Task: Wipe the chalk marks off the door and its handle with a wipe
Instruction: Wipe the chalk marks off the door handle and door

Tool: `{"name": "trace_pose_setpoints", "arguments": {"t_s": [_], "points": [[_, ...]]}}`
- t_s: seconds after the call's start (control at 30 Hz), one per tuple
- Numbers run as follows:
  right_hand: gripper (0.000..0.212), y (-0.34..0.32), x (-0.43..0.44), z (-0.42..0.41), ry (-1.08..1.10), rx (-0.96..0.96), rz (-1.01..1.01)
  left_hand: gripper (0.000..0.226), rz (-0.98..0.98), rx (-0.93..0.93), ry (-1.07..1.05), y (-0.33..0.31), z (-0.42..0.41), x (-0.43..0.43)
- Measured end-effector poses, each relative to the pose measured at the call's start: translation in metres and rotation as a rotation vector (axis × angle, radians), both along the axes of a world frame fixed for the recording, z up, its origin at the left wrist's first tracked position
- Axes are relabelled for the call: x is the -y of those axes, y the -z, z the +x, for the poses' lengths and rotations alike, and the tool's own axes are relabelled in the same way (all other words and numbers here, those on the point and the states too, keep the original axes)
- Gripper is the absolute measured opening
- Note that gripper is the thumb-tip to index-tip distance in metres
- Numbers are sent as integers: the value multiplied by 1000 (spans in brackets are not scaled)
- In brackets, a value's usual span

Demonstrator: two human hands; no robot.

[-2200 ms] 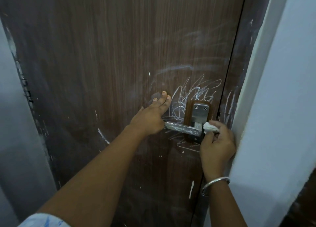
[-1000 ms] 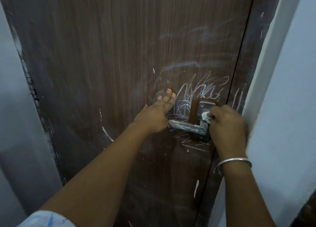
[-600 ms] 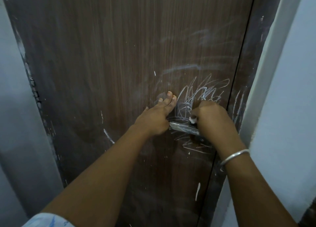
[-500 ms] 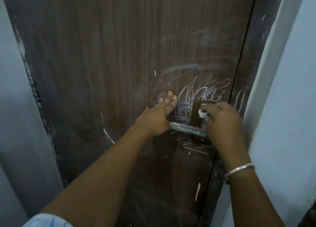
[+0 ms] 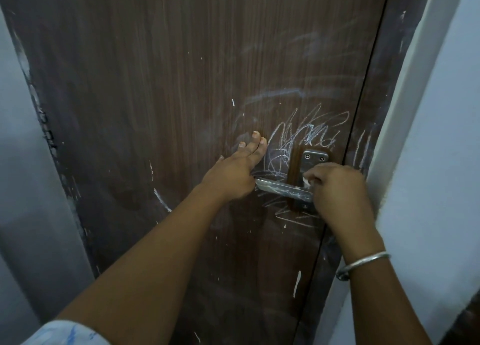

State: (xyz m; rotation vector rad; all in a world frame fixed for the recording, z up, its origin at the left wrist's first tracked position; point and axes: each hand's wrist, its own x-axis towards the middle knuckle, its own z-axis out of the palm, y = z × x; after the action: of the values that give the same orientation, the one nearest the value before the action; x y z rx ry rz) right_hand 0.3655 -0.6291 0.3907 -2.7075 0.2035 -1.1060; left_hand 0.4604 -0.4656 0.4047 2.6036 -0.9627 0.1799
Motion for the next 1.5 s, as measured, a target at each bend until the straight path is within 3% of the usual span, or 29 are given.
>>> {"name": "trace_pose_setpoints", "arguments": {"t_s": [0.2,0.37,0.53,0.83,1.13,1.33,1.5], "points": [[26,-22,0,-6,7,-233,81,84,-7,-4,-5,0,-1,1],[35,-11,-5,-5,53,-211,42,85,-4,-2,-11,0,-2,2],[28,-17,6,-13,-55,-208,131,85,-5,-13,-10,0,0,2],[31,-18,1,-14,-109,-229,67,85,-16,-17,-8,0,0,2],[36,-11,-2,-3,-88,-209,32,85,-13,-21,-11,-2,-3,2],[31,-9,4,-2,-56,-96,142,85,-13,-35,-10,-4,-6,2],[33,-5,-1,-7,-128,-143,104,85,-15,-24,-13,-2,-4,2]]}}
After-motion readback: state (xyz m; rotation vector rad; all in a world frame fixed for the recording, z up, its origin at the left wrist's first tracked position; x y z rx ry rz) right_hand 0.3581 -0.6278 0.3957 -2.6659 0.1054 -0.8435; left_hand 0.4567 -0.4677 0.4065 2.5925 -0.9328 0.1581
